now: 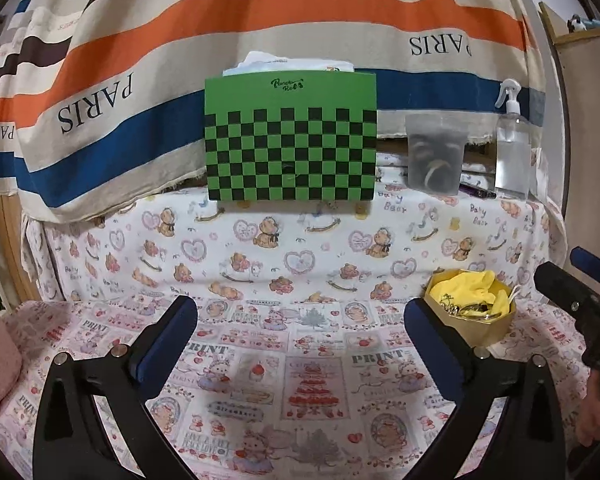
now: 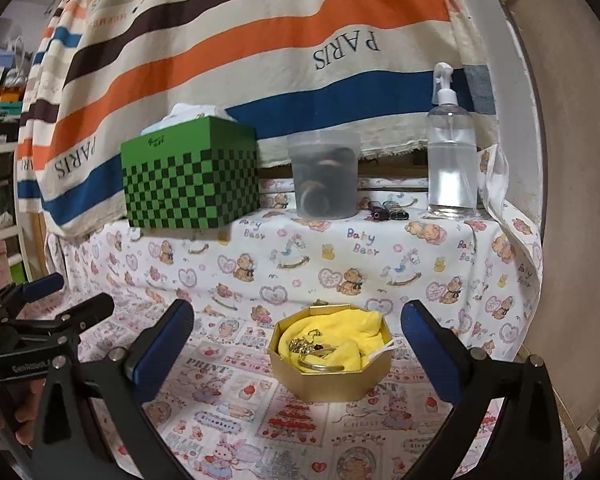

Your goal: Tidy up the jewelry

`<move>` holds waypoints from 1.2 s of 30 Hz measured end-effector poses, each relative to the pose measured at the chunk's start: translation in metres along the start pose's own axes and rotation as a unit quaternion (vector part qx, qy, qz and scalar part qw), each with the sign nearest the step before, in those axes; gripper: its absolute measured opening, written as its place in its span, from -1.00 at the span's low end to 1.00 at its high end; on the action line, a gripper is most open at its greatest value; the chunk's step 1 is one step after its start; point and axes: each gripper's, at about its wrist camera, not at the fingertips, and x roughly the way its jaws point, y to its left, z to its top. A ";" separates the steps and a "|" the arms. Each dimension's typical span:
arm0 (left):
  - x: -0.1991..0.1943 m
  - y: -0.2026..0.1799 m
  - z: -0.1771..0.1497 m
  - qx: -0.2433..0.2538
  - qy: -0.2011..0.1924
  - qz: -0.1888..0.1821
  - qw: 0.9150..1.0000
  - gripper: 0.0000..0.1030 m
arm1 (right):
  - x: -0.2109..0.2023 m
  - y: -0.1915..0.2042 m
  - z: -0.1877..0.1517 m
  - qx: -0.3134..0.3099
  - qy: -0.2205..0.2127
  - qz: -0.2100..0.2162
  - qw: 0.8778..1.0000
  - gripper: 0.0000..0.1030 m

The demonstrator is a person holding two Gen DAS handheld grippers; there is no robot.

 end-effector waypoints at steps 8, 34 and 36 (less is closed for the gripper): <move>0.000 0.003 0.000 -0.014 -0.005 0.023 1.000 0.99 | 0.009 -0.001 -0.002 0.003 0.026 -0.013 1.000 1.00; -0.003 0.003 -0.001 -0.017 -0.007 0.034 0.999 0.99 | 0.012 -0.001 -0.003 0.001 0.037 -0.025 0.999 1.00; -0.003 0.003 -0.001 -0.016 -0.008 0.034 0.999 0.99 | 0.012 -0.001 -0.003 0.001 0.038 -0.025 0.999 1.00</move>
